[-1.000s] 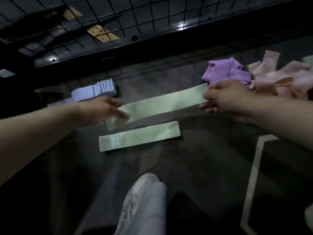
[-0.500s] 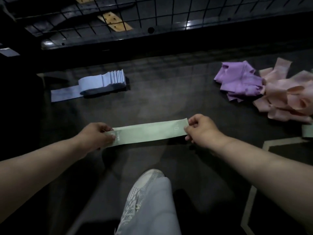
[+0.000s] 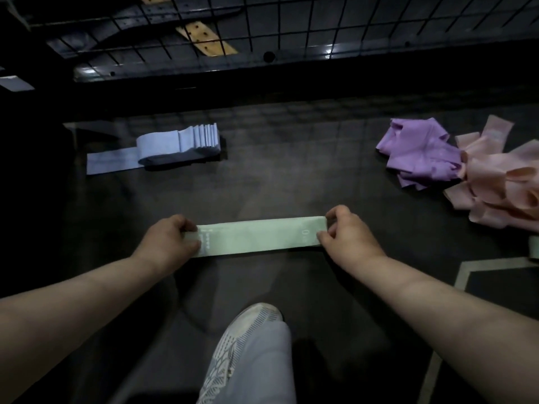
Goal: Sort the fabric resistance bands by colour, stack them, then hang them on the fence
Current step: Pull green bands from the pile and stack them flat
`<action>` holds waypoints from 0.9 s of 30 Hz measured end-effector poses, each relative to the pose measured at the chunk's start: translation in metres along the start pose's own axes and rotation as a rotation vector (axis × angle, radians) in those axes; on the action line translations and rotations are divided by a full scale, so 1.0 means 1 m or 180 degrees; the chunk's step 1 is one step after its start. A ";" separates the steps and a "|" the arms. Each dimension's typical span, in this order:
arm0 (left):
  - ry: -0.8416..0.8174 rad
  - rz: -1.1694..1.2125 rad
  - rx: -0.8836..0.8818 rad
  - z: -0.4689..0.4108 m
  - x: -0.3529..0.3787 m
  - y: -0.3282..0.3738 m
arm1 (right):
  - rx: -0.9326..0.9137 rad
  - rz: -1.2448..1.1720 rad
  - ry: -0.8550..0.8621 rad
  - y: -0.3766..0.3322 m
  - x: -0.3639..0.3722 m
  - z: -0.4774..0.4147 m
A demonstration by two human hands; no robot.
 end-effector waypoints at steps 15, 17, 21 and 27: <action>0.0209 -0.1805 0.1690 0.002 0.014 0.004 | -0.1929 0.1964 -0.0255 -0.016 0.014 -0.006; 0.0245 -0.1828 0.1705 -0.003 0.013 0.005 | -0.1843 0.1913 -0.0300 -0.018 0.016 -0.010; 0.0113 -0.1927 0.1708 -0.007 0.012 0.007 | -0.1750 0.1829 -0.0375 -0.018 0.019 -0.014; 0.0280 -0.0377 -0.0145 0.005 0.013 -0.006 | -0.0109 0.0205 0.0181 -0.003 0.013 -0.002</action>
Point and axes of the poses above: each hand's wrist, its own z-axis away from the middle knuckle, its own x-axis out of the palm, y = z × x, the point moved 2 cm from there along -z, towards the middle knuckle, and after that the axes turned 9 degrees about y, right-handed, at the moved point
